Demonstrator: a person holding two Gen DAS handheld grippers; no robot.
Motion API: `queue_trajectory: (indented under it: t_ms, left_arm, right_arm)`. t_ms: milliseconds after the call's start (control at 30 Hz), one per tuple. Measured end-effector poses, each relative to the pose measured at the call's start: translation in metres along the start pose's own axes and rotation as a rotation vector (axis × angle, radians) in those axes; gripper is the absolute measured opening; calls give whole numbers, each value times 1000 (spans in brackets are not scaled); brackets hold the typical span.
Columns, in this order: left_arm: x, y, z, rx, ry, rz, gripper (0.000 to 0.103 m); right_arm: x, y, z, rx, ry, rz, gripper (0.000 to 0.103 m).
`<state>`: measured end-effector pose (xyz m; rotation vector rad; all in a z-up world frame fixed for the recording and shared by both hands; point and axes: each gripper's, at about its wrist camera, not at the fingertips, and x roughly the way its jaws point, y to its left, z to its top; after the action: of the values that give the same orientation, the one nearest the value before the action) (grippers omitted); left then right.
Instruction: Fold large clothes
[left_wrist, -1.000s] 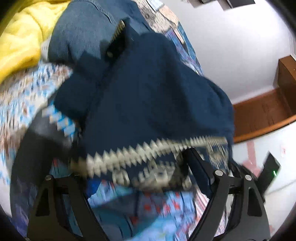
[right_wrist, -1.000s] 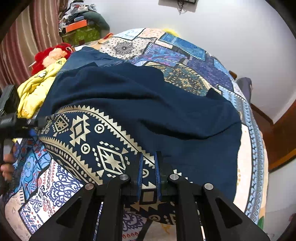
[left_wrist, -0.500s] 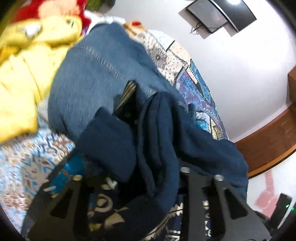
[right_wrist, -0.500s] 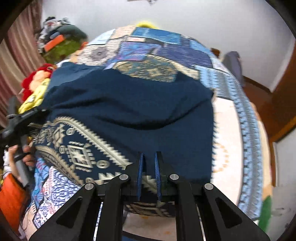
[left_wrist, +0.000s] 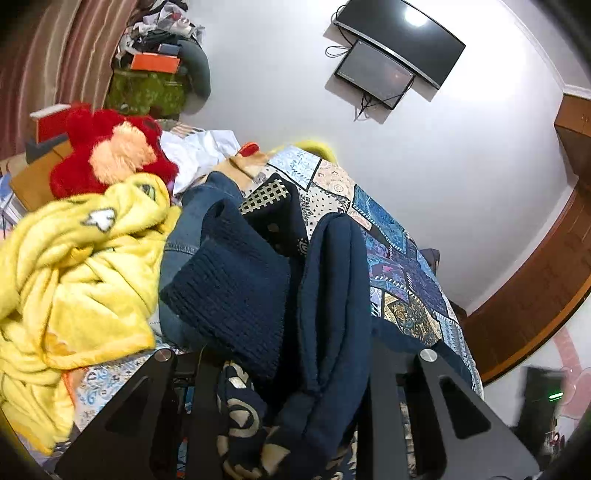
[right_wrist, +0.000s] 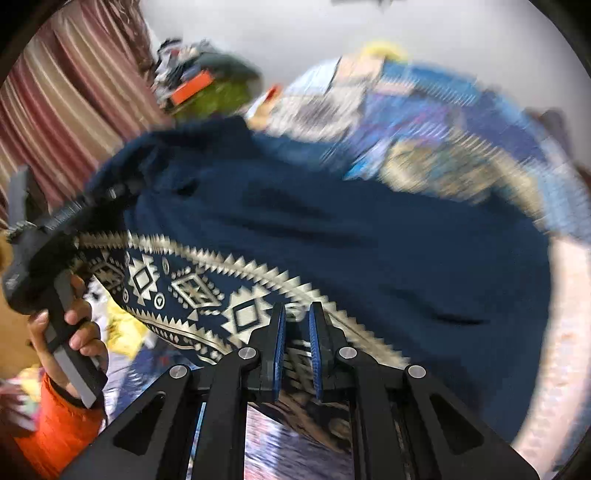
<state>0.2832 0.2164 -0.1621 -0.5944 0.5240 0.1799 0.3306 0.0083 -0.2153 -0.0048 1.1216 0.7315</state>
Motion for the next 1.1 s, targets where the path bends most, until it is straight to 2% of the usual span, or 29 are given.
queue_trajectory:
  t_ms: [33,100,200,267,367,500,600,700,733,933,1033,1100]
  left_arm:
    - [2,-4,1,6,14,2,23]
    - [6,-13,-1,10,37,-1,23]
    - [8,-33,-3,33,37,-18,23]
    - [5,-56,-2,71,28,-40,23]
    - [4,-103,-4,155,23,-103,23]
    - [4,-172,-29,313,43,-165,23]
    - [15,-220,-64,443,100,-198,23]
    - [30,-249,-101,519,195,-257,23]
    - [38,-258,-115,555,250,-266,23]
    - [51,-277,-157,705,415,-267,25]
    - [52,-286,-175,767,487,-267,30]
    - [48,-285,-184,790,513,-263,38]
  right_arm:
    - [16,-1,-1,9,32,8,8]
    - [28,-6,-3,41,38,38,8]
    - [15,-20,-1,140,68,119,8]
    - [-6,-31,-5,187,49,150,8]
    - [-53,-45,-19,169,-38,61,8]
    - [-113,-74,-45,189,-140,-94,8]
    - [-153,-101,-67,251,-196,-141,8]
    - [-179,-116,-83,292,-225,-185,8]
    - [-185,-121,-89,299,-227,-197,8]
    - [-206,-145,-112,318,-226,-240,8]
    - [-214,-147,-120,319,-231,-246,8]
    - [-220,-144,-124,311,-237,-237,8]
